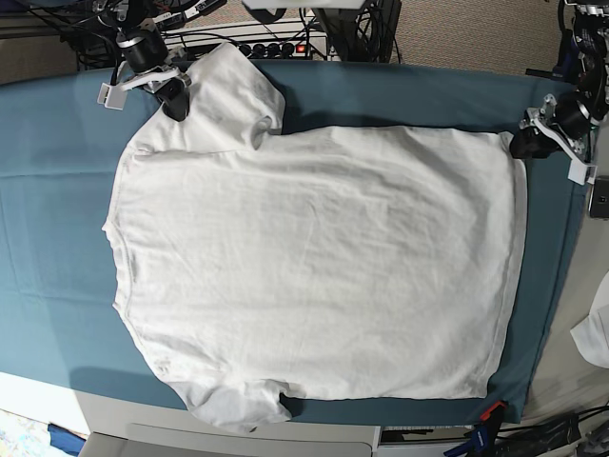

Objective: Fold the T-shirt properly
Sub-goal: 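Grasp the shirt's side edge with the left gripper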

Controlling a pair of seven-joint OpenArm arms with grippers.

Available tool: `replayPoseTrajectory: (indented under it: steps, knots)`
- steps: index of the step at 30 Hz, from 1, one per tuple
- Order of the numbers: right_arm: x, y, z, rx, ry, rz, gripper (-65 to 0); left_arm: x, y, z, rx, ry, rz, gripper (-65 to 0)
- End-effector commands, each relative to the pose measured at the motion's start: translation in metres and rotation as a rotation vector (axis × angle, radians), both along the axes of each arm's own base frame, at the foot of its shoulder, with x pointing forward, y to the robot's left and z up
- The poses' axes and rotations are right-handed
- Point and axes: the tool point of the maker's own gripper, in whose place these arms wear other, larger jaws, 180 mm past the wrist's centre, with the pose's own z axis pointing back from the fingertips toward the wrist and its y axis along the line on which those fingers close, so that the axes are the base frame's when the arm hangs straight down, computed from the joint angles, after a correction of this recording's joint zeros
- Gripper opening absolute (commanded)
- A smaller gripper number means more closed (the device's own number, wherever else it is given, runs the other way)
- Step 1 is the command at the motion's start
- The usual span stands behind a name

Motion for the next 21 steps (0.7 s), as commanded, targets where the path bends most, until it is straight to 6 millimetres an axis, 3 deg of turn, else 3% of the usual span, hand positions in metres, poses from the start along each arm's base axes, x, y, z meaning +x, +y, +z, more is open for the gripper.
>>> replayPoseTrajectory:
  steps: [1, 5, 15, 21]
  knots:
    - [-0.012, 0.0, -0.011, -0.026, 0.076, 0.026, -65.0, -0.001, 0.001, 0.004, 0.008, 0.004, -0.022, -34.3]
    - [-0.012, 0.0, -0.011, -0.027, 0.076, 0.027, -65.0, 0.0, 0.004, 0.005, 0.025, 0.004, -0.04, -28.7]
    - [-0.012, 0.0, -0.011, -0.026, 0.076, 0.026, -65.0, 0.008, 0.02, 0.019, 0.074, -0.011, -0.055, -28.7]
    - [-0.012, 0.0, -0.011, -0.027, 0.076, 0.027, -65.0, 0.005, 0.015, 0.018, 0.047, -0.008, -0.059, -28.7]
